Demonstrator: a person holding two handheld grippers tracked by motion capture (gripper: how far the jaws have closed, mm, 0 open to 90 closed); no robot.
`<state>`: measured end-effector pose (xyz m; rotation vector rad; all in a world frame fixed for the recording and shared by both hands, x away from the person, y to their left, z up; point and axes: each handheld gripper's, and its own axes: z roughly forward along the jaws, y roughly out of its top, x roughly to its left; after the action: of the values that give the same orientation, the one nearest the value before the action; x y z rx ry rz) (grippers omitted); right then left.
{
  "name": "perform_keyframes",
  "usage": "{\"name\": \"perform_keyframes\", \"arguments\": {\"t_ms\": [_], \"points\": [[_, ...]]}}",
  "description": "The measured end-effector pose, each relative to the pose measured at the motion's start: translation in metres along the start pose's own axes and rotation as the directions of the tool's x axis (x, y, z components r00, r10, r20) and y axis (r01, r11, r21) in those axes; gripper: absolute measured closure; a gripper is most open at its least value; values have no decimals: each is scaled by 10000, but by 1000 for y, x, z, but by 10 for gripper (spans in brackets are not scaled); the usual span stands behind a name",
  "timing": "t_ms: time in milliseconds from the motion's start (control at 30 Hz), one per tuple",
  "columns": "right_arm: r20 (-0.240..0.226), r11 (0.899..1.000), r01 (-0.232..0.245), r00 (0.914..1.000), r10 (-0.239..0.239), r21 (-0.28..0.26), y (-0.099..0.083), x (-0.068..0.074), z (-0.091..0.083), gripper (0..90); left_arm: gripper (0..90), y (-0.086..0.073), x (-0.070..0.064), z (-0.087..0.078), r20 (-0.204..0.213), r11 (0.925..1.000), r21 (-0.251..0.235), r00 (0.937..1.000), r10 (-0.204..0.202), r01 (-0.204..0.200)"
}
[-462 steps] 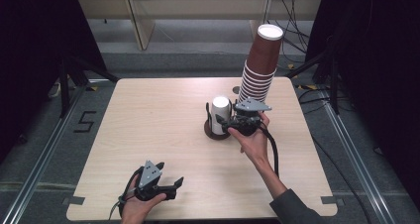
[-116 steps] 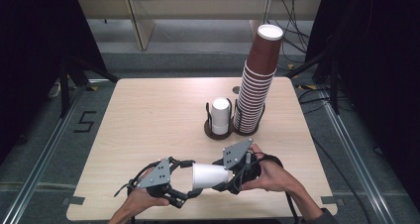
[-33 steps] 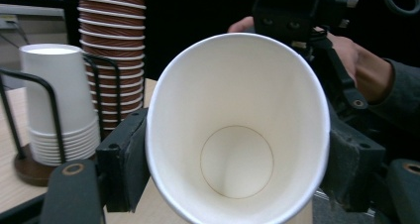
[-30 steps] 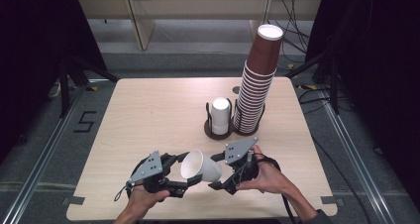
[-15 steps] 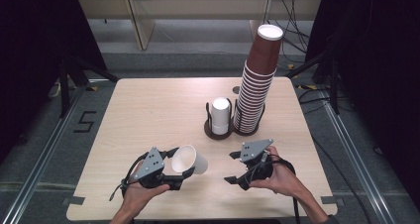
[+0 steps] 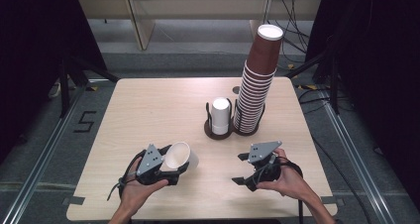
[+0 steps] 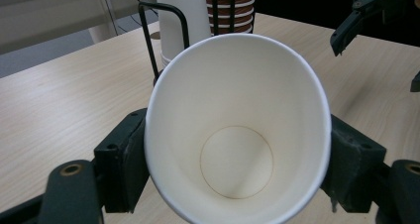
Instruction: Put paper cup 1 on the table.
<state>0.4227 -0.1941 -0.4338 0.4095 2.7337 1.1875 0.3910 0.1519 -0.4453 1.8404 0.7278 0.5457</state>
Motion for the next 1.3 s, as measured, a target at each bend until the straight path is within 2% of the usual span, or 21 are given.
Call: {"name": "perform_keyframes", "arguments": {"t_ms": [167,200,367,400,500,833,867,900,1067,1133,1300], "points": [[302,9997,-223,9993,221,55,-4,0,-3,221,236,-2,5,0,-343,9997,137,9992,-219,224],[314,9999,-131,9994,131,26,-5,-1,-3,218,236,-2,6,0,-373,9996,172,9990,-231,237],[196,9991,-402,9990,400,96,-10,-1,-2,203,234,-2,15,0,-628,9987,222,9970,-446,461],[201,9996,-286,9994,285,80,-11,-2,-1,203,234,-2,17,1,-665,9986,219,9967,-470,485],[207,9992,-367,9991,364,141,-12,0,-3,204,233,0,23,3,-889,9979,300,9945,-551,579],[406,9986,-535,9978,532,59,-18,-4,-9,207,233,14,48,15,-1425,9959,651,9884,-532,630],[458,9975,-694,9966,687,128,-19,-3,-10,207,233,15,51,17,-1418,9959,640,9884,-545,641],[408,9983,-575,9975,571,102,-19,-4,-10,207,232,17,54,18,-1522,9952,707,9867,-562,676],[535,9982,-566,9970,555,192,-22,-4,-10,208,233,20,67,27,-1764,9924,1025,9831,-487,675],[453,9977,-647,9969,638,204,-22,-5,-11,208,232,21,72,30,-1941,9912,1119,9798,-480,707],[500,9979,-631,9968,622,164,-23,-5,-11,210,232,24,84,38,-2066,9879,1353,9773,-466,757]]}}
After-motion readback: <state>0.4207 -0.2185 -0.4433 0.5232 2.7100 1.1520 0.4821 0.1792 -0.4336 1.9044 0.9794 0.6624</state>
